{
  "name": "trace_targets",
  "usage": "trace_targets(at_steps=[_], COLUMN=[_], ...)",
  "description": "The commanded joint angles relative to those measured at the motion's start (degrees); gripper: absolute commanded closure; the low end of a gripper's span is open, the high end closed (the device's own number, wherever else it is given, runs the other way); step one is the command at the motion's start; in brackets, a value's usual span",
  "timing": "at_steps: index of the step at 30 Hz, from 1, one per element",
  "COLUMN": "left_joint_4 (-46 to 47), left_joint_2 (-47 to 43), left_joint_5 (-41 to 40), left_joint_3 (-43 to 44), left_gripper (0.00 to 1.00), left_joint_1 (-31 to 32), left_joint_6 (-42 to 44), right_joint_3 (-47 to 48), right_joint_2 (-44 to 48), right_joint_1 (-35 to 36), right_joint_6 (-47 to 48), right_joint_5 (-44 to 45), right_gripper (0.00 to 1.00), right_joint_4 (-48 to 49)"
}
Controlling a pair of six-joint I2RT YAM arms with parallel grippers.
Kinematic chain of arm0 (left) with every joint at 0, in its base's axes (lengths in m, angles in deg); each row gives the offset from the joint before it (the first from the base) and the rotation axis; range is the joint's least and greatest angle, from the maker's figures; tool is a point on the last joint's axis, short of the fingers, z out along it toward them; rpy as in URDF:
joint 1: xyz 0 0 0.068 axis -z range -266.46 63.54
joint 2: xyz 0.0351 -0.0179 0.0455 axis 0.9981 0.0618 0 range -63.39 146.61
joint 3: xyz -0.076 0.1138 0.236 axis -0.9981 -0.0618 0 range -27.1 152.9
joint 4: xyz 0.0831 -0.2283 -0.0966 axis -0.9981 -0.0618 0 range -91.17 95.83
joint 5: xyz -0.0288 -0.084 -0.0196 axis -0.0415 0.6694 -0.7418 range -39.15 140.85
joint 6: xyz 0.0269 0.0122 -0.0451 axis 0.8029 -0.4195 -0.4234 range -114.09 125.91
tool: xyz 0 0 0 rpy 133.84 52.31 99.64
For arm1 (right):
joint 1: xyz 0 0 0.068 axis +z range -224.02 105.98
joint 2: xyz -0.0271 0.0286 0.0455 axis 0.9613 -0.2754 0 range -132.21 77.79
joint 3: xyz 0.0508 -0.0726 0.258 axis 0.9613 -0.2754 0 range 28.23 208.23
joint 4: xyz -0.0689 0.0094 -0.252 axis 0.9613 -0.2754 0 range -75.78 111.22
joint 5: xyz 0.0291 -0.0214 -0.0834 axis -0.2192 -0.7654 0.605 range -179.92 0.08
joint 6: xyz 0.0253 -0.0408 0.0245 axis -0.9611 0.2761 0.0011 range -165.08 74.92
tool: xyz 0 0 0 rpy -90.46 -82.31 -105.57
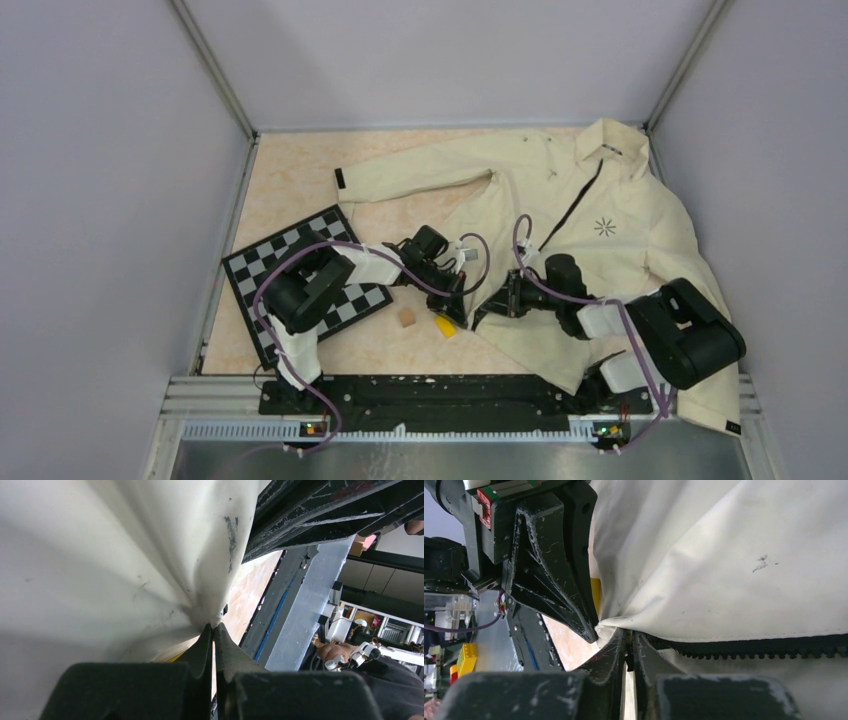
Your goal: Zip up the jacket
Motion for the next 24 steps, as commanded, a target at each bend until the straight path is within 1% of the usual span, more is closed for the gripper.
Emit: trace_targets(at_steps=[1, 2, 3, 7, 9, 11, 13, 16, 19, 21, 22, 23, 24], left_joint_4=[0.41, 0.46, 0.74, 2.40, 3.06, 4.03, 4.81, 4.19, 3.07, 2.62, 2.49, 2.55, 2.63], left_joint_2=[0.32, 0.26, 0.21, -0.37, -0.44, 0.01, 0.80, 1.80, 2.37, 2.38, 2.10, 1.81, 1.59], left_joint_5=[1.05, 0.88, 0.66, -0.82, -1.57, -1.94, -2.37, -4.02, -7.05, -9.25, -10.55, -11.52, -12.01], left_joint_3=[0.44, 0.53, 0.49, 0.20, 0.32, 0.43, 0.81, 2.00, 2.49, 2.36, 2.19, 1.93, 1.72], left_gripper=[1.00, 0.98, 0.94, 0.67, 0.57, 0.54, 0.53, 0.55, 0.64, 0.74, 0.83, 0.94, 1.00], left_joint_1=[0.06, 0.06, 0.06, 0.06, 0.14, 0.30, 0.77, 1.97, 2.70, 2.68, 2.65, 2.69, 2.69], left_joint_6=[0.17, 0.02, -0.18, -1.64, -2.26, -3.10, -3.77, -3.59, -3.45, -3.51, -3.51, -3.52, -3.45], right_joint_3=[2.32, 2.38, 2.40, 2.32, 2.24, 2.07, 2.01, 2.14, 2.20, 2.44, 2.81, 3.31, 4.10], right_joint_2=[-0.28, -0.22, -0.14, 0.40, 0.72, 1.30, 2.20, 3.92, 5.87, 7.19, 7.93, 8.65, 9.80], right_joint_1=[0.68, 0.68, 0.68, 0.68, 0.68, 0.68, 0.68, 0.68, 0.70, 0.65, 0.67, 0.67, 0.68], right_joint_6=[-0.41, -0.80, -1.47, -2.67, -2.74, -3.18, -3.58, -4.70, -5.51, -6.03, -6.04, -6.00, -5.83], right_joint_5=[-1.50, -1.41, -1.46, -0.83, -1.15, -1.08, -0.89, -0.51, -0.09, 1.77, 2.87, 4.39, 6.18], right_gripper=[1.00, 1.00, 1.00, 1.00, 1.00, 1.00, 1.00, 1.00, 1.00, 1.00, 1.00, 1.00, 1.00], right_joint_4=[3.84, 3.25, 2.98, 1.01, 0.61, 0.42, 0.32, -0.17, -0.81, -3.19, -4.95, -7.36, -10.84])
